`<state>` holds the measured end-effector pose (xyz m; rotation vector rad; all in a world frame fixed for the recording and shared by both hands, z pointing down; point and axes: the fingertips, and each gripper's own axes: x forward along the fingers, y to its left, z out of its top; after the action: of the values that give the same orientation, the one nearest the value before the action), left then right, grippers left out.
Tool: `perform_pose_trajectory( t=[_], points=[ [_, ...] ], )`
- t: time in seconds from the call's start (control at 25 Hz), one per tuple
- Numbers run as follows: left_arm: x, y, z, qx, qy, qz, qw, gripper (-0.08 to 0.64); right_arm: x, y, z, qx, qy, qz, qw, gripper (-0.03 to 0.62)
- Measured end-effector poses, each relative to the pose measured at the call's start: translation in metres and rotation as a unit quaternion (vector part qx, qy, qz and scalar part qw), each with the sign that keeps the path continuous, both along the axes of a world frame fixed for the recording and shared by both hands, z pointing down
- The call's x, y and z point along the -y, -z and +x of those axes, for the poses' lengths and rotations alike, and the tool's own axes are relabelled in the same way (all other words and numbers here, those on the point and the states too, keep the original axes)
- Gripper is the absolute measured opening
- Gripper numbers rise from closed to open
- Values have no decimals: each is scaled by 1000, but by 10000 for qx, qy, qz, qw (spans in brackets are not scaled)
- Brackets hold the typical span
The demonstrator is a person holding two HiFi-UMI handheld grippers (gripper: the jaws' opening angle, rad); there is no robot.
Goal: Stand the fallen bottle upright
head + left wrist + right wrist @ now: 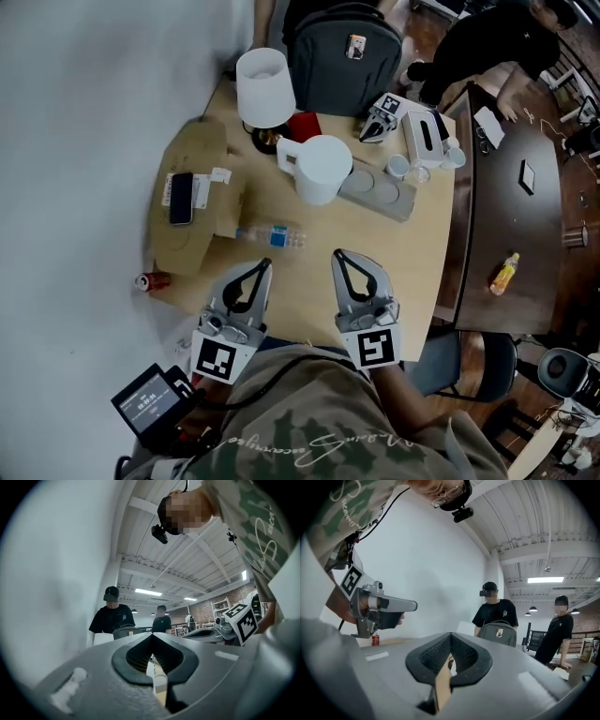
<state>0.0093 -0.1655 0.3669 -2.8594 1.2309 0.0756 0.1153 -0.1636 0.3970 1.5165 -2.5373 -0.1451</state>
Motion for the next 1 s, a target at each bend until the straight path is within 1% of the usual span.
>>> perform_pose_trajectory(
  t=[0.04, 0.16, 0.24, 0.32, 0.4, 0.48, 0.56, 0.6, 0.64, 0.68, 0.72, 0.76, 0.8, 0.92, 0.96, 1.0],
  points=[
    [5, 0, -1, -3, -13, 19, 10000, 0, 2, -6, -3, -74, 49, -127, 9999, 5],
    [19, -3, -7, -58, 58, -30, 10000, 0, 11, -22, -9, -477, 200, -464, 9976, 5],
    [27, -7, -11, -53, 134, -115, 9998, 0, 19, -30, -16, -595, 298, -622, 9958, 5],
    [33, -14, -16, -57, 210, -261, 9994, 0, 24, -42, -28, -749, 588, -851, 9918, 5],
    [40, -17, -21, -79, 252, -327, 9991, 0, 26, -60, -44, -1102, 1044, -1151, 9817, 5],
    [43, -18, -25, -111, 242, -339, 9991, 0, 25, -81, -60, -1634, 1549, -1289, 9658, 5],
    [44, -21, -27, -127, 187, -409, 9989, 0, 22, -101, -75, -2177, 2040, -1264, 9460, 16],
    [44, -24, -28, -113, 176, -450, 9988, 0, 21, -113, -81, -2417, 2254, -1271, 9352, 82],
    [44, -26, -29, -81, 185, -481, 9986, 0, 21, -127, -85, -2646, 2430, -1302, 9241, 120],
    [44, -28, -31, -36, 211, -503, 9985, 0, 22, -141, -89, -2860, 2553, -1359, 9136, 151],
    [44, -30, -33, 12, 246, -516, 9984, 0, 24, -154, -92, -3051, 2624, -1436, 9041, 167],
    [44, -31, -36, 47, 281, -518, 9983, 0, 27, -167, -96, -3212, 2668, -1539, 8955, 169],
    [44, -33, -38, 58, 312, -511, 9982, 0, 29, -180, -99, -3337, 2714, -1678, 8870, 185],
    [45, -37, -44, 61, 364, -537, 9979, 0, 33, -224, -110, -3571, 2899, -2290, 8579, 298],
    [46, -39, -47, 81, 380, -547, 9977, 0, 34, -237, -113, -3636, 2942, -2479, 8484, 321],
    [47, -40, -51, 94, 413, -553, 9976, 0, 37, -248, -115, -3705, 2952, -2611, 8411, 321]
  ],
)
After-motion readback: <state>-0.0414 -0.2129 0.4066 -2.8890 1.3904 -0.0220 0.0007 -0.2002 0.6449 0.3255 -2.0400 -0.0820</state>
